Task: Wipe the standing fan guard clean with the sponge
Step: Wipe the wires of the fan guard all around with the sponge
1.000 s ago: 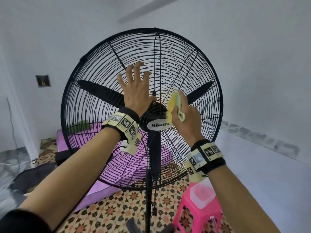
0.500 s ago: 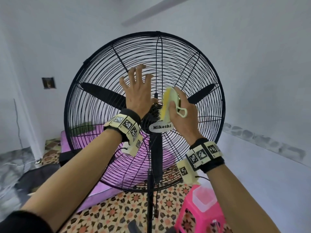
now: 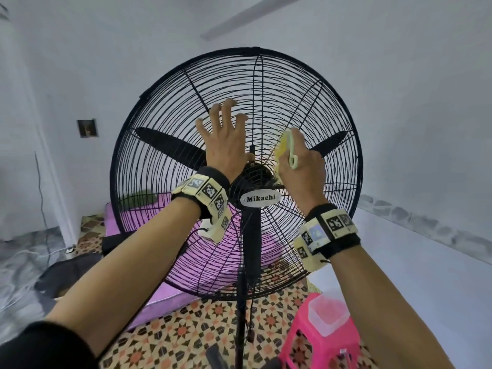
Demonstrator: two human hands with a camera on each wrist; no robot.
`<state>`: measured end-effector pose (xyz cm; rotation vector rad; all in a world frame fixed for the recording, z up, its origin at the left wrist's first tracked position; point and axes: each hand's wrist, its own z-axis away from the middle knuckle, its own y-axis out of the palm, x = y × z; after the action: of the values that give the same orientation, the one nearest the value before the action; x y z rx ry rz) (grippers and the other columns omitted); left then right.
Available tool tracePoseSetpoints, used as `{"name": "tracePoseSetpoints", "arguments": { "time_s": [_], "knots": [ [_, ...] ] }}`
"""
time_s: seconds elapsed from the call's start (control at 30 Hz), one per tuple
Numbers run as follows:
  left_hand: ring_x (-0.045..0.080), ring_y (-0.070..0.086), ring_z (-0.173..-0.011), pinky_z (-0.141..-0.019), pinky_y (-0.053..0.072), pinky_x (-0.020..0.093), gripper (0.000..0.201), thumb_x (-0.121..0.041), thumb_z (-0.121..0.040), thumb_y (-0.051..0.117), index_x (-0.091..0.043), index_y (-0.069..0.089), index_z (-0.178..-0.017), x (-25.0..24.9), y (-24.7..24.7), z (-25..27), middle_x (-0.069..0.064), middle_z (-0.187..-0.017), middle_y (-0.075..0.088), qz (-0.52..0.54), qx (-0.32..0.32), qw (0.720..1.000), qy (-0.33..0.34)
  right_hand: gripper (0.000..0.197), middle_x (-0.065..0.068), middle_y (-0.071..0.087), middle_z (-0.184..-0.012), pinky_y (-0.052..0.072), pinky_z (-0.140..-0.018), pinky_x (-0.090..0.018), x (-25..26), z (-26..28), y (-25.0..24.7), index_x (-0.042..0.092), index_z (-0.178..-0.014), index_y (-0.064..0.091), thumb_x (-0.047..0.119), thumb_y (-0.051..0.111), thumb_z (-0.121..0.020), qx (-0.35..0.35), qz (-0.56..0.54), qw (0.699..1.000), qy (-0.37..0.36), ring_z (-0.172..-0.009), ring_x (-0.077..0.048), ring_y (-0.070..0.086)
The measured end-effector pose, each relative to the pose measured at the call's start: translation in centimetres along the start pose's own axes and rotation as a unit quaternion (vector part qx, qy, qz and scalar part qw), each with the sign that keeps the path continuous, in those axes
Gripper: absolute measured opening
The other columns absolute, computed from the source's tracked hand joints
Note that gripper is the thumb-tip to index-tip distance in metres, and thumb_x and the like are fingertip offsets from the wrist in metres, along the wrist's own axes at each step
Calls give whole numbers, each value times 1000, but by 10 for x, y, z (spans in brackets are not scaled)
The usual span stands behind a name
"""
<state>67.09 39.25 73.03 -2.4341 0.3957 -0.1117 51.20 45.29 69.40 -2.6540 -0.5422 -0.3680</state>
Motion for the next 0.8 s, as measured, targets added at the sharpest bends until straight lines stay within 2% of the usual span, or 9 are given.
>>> {"name": "tracePoseSetpoints", "arguments": {
  "time_s": [0.07, 0.13, 0.2, 0.3, 0.37, 0.5, 0.6, 0.7, 0.8],
  "knots": [
    [37, 15, -152, -118, 20, 69, 87, -52, -76, 86, -22, 40, -143, 0, 0, -1, 10, -163, 18, 2, -1, 1000, -1, 45, -8, 73, -84, 58, -45, -31, 0, -3, -1, 16, -145, 48, 18, 55, -101, 9, -66, 998, 22, -61, -19, 68],
    [37, 14, -152, -118, 20, 69, 86, -53, -76, 85, -22, 41, -142, 0, 1, 0, 10, -163, 18, 2, -4, 1000, -1, 45, -6, 71, -75, 55, -44, -33, -3, -4, 1, 17, -147, 48, 22, 53, -103, 7, -98, 995, -4, -55, -18, 65],
    [38, 14, -152, -118, 19, 69, 85, -52, -76, 86, -22, 41, -142, -1, 1, 2, 10, -163, 18, 3, -3, 1000, 2, 46, -5, 69, -71, 53, -41, -29, -7, -2, 2, 18, -148, 47, 22, 53, -103, 10, -75, 997, -8, -50, -16, 62],
    [38, 13, -153, -118, 19, 69, 87, -52, -77, 86, -21, 40, -144, -2, -1, 0, 10, -163, 17, 1, 2, 1000, -3, 48, -5, 69, -80, 53, -44, -21, -8, -5, -2, 17, -147, 46, 16, 57, -100, 15, -30, 999, 28, -56, -15, 65],
    [38, 13, -153, -118, 19, 69, 87, -52, -76, 86, -22, 40, -144, -3, -1, 0, 10, -163, 17, -2, 4, 1000, -6, 45, -1, 67, -82, 53, -45, -18, -4, -8, -6, 15, -146, 48, 17, 56, -102, 24, -83, 996, 34, -59, -10, 66],
    [37, 13, -153, -118, 19, 69, 86, -53, -77, 85, -22, 40, -144, -1, 0, 2, 10, -163, 17, -17, 3, 1000, -4, 41, -3, 68, -75, 55, -44, -29, -2, -11, -1, 16, -144, 49, 20, 52, -103, 19, -109, 994, 20, -57, -18, 65],
    [41, 19, -152, -119, 24, 68, 89, -50, -82, 83, -18, 35, -150, -9, -4, 3, 15, -166, 16, -81, 22, 996, 18, 40, -6, 69, -83, 53, -42, -24, -6, -12, -2, 14, -141, 46, 16, 52, -101, 25, -40, 998, 41, -61, -19, 68],
    [45, 31, -147, -117, 33, 63, 86, -48, -89, 76, -13, 30, -152, -11, -13, -1, 21, -161, 25, -118, 10, 992, 39, 40, -2, 70, -85, 56, -45, -25, -2, -15, -6, 16, -141, 49, 19, 56, -102, 16, -105, 992, 61, -61, -13, 68],
    [42, 15, -154, -122, 22, 64, 99, -61, -87, 72, -20, 19, -160, 1, -19, -16, 17, -168, 12, -101, 8, 993, 57, 40, 1, 70, -83, 59, -55, -31, 2, -20, -4, 23, -141, 53, 26, 56, -101, -17, -152, 988, 11, -66, -14, 67]
  ]
}}
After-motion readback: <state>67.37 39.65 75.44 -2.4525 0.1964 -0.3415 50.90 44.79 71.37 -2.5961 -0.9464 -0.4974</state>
